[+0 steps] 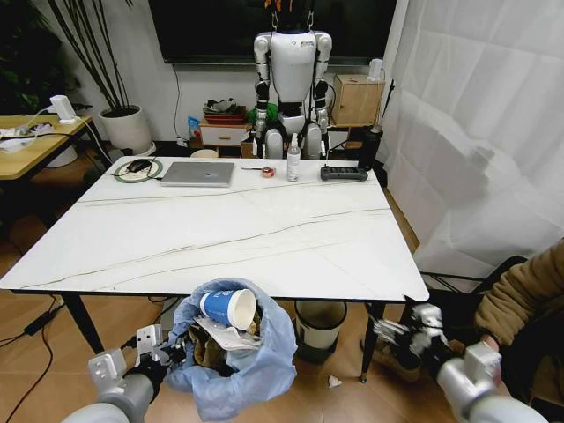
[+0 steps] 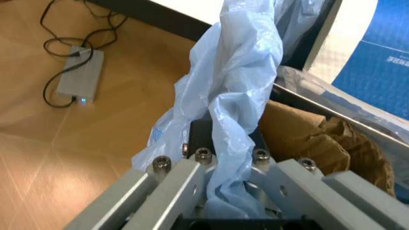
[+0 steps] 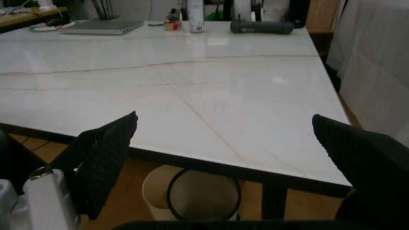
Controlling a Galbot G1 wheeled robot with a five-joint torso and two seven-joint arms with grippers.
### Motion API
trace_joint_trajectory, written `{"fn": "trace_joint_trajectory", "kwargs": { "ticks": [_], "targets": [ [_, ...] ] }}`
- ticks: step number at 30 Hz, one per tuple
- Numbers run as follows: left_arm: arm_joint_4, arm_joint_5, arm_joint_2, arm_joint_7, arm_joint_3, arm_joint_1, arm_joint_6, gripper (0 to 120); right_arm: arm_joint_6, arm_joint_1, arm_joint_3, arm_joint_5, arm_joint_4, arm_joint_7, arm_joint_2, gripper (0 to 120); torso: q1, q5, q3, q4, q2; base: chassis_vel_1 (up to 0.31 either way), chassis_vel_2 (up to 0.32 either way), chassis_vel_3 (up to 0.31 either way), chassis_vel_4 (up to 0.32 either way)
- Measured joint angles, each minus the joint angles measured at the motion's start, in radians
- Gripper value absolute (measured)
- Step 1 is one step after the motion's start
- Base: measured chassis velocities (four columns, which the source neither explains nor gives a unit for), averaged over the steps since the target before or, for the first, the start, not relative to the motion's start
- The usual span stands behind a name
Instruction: Pick up the trash bin and place the trash from the table into it.
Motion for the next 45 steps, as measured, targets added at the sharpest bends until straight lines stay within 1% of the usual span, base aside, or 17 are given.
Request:
{"fn": "trace_joint_trajectory", "kwargs": {
  "ticks": [2, 5, 6, 9, 12, 21, 26, 34, 41, 45],
  "targets": [
    [0.002, 0.005, 0.011, 0.004, 0.002, 0.000, -0.011, 0, 0.055, -0.023, 0.037, -0.038, -0.013, -0.030, 0.048, 100, 0.000, -0.0002, 0.000, 0.0000, 0.000, 0.000, 0.000, 0.000, 0.000],
    [0.002, 0.011, 0.031, 0.005, 0.009, 0.013, -0.034, 0, 0.115, -0.036, 0.073, -0.069, -0.032, -0.070, 0.156, 100, 0.000, 0.0000, 0.000, -0.0001, 0.000, 0.000, 0.000, 0.000, 0.000],
    [0.001, 0.011, 0.035, 0.004, 0.011, 0.017, -0.037, 0, 0.122, -0.036, 0.076, -0.072, -0.035, -0.078, 0.172, 100, 0.000, 0.0002, 0.000, -0.0003, 0.000, 0.000, 0.000, 0.000, 0.000],
    [0.000, 0.005, 0.041, 0.004, 0.014, 0.025, -0.040, 0, 0.127, -0.036, 0.079, -0.074, -0.038, -0.084, 0.187, 100, 0.000, -0.0003, 0.000, -0.0001, 0.000, 0.000, 0.000, 0.000, 0.000],
    [-0.006, -0.019, 0.053, 0.003, 0.009, 0.039, -0.045, 0, 0.127, -0.033, 0.078, -0.074, -0.039, -0.086, 0.190, 100, 0.000, -0.0002, 0.000, 0.0002, 0.000, 0.000, 0.000, 0.000, 0.000],
    [-0.005, -0.025, 0.061, 0.012, 0.006, 0.030, -0.060, 0, 0.126, -0.028, 0.073, -0.073, -0.039, -0.086, 0.188, 100, 0.000, -0.0001, 0.000, 0.0000, 0.000, 0.000, 0.000, 0.000, 0.000],
    [0.001, 0.011, 0.037, 0.029, 0.008, 0.008, -0.072, 0, 0.124, -0.027, 0.071, -0.071, -0.039, -0.085, 0.186, 100, 0.000, -0.0001, 0.000, 0.0000, 0.000, 0.000, 0.000, 0.000, 0.000],
    [0.001, 0.077, 0.009, 0.053, 0.009, 0.018, -0.096, 0, 0.122, -0.025, 0.069, -0.069, -0.039, -0.084, 0.184, 100, 0.000, 0.0000, 0.000, 0.0000, 0.000, 0.000, 0.000, 0.000, 0.000],
    [0.000, 0.091, -0.002, 0.059, 0.012, 0.013, -0.098, 0, 0.121, -0.025, 0.068, -0.069, -0.039, -0.084, 0.184, 100, 0.000, 0.0000, 0.000, 0.0000, 0.000, 0.000, 0.000, 0.000, 0.000],
    [0.000, 0.085, -0.004, 0.058, 0.016, 0.013, -0.094, 0, 0.121, -0.025, 0.068, -0.068, -0.039, -0.084, 0.184, 100, -0.003, -0.0001, -0.003, -0.0001, -0.007, 0.000, 0.000, 0.000, 0.000]
  ]
}}
